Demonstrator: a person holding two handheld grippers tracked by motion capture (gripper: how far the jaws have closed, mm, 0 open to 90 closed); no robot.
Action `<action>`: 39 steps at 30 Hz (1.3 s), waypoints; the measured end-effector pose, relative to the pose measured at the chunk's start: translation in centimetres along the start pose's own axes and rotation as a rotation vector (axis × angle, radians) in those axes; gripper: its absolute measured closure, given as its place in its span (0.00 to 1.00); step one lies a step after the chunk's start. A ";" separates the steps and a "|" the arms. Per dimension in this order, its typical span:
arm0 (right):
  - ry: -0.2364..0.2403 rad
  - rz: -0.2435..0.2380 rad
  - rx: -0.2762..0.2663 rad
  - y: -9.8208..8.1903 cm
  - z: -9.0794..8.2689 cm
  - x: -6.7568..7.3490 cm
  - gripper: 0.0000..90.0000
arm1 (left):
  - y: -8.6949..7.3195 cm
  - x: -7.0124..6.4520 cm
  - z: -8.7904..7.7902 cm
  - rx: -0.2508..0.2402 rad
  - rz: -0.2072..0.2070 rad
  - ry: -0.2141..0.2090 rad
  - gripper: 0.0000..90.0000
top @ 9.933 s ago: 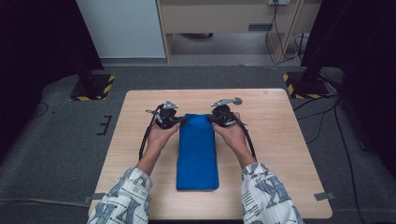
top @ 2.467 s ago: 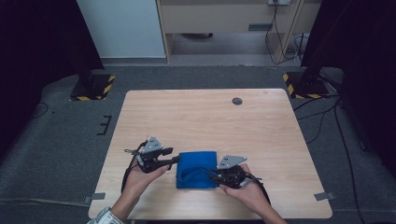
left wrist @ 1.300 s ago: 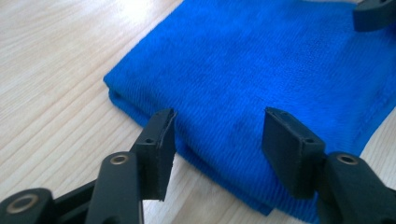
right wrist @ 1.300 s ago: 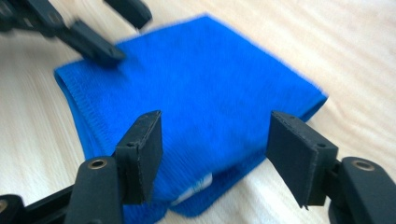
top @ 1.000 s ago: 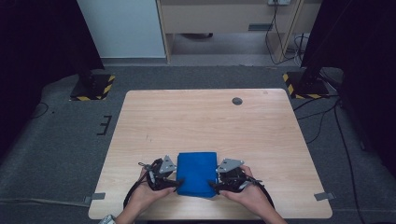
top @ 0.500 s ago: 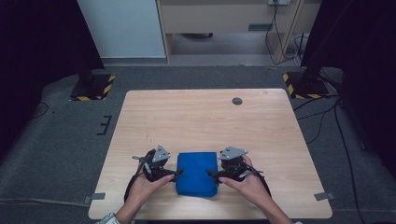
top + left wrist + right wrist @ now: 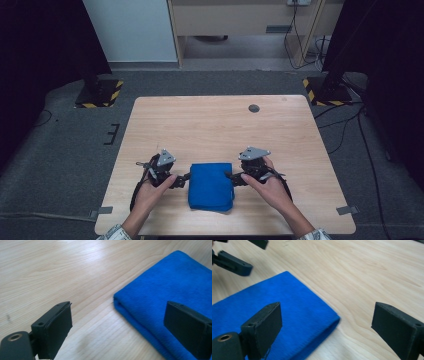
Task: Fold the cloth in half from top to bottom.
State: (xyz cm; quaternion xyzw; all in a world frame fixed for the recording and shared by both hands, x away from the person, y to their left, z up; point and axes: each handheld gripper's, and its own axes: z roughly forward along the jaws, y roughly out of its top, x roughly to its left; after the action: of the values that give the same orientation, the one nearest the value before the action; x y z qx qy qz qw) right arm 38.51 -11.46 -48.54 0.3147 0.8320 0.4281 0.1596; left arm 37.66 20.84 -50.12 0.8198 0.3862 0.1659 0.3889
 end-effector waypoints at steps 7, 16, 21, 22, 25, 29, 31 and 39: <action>-0.064 0.037 0.002 -1.0 -1.2 -2.2 0.12 | -0.7 1.7 -0.7 0.010 0.005 0.047 0.08; -0.150 0.094 -0.010 -2.0 -3.1 -5.2 0.12 | -1.2 3.3 -1.0 0.027 -0.030 0.096 0.08; -0.200 0.128 -0.015 -2.8 -4.1 -6.9 0.12 | -1.3 3.4 -1.1 0.022 -0.029 0.097 0.08; -0.209 0.137 -0.016 -2.9 -4.2 -7.2 0.12 | -1.3 3.4 -1.0 0.024 -0.027 0.097 0.08; -0.227 0.146 -0.005 -3.3 -4.4 -7.8 0.12 | -1.4 3.6 -0.9 0.041 -0.021 0.100 0.08; -0.239 0.169 0.005 -3.9 -4.7 -8.6 0.12 | -1.6 4.0 -0.7 0.052 -0.026 0.104 0.08; -0.245 0.183 0.021 -4.3 -4.7 -8.9 0.12 | -1.8 4.2 -0.6 0.062 -0.026 0.110 0.08; -0.278 0.221 0.055 -5.6 -4.7 -10.5 0.13 | -2.3 5.8 -0.1 0.088 -0.065 0.145 0.08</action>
State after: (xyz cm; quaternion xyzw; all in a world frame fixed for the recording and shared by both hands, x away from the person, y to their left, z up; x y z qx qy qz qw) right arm 41.75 -23.74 -50.41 0.4647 0.7737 0.3724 0.2164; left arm 40.17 26.21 -52.02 0.8090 0.4466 0.1949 0.3288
